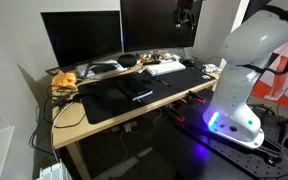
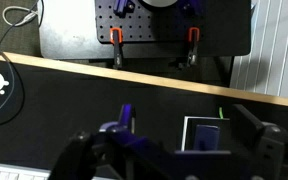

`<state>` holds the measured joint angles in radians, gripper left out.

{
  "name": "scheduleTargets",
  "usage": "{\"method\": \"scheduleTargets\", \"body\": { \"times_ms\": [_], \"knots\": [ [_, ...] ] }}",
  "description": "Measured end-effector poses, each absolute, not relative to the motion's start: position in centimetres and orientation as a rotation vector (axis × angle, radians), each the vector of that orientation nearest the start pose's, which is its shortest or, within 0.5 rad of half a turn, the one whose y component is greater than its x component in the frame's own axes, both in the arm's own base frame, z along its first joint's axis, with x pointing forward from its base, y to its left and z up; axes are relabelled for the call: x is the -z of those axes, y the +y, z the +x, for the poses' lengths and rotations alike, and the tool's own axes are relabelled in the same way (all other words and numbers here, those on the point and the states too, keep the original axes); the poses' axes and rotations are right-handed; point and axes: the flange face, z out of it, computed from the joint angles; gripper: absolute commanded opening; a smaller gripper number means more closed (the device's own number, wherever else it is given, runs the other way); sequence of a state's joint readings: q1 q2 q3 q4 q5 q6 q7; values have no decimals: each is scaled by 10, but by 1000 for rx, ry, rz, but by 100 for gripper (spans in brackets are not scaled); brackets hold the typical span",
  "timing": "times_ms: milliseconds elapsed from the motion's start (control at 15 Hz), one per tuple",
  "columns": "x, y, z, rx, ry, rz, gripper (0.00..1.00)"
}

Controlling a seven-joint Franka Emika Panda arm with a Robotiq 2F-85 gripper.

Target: Take the small silver object near the monitor and position it at the edge of the table

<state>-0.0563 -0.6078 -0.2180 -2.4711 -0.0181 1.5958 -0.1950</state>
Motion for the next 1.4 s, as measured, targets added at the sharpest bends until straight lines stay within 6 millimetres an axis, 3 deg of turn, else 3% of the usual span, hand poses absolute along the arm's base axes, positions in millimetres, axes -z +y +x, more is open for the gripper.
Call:
{"method": "scheduleTargets", "body": {
  "times_ms": [1067,1400],
  "knots": [
    [-476,-98,323,-372,30,-2957,100],
    [-475,-84,336,-385,2,-2962,100]
  ]
}}
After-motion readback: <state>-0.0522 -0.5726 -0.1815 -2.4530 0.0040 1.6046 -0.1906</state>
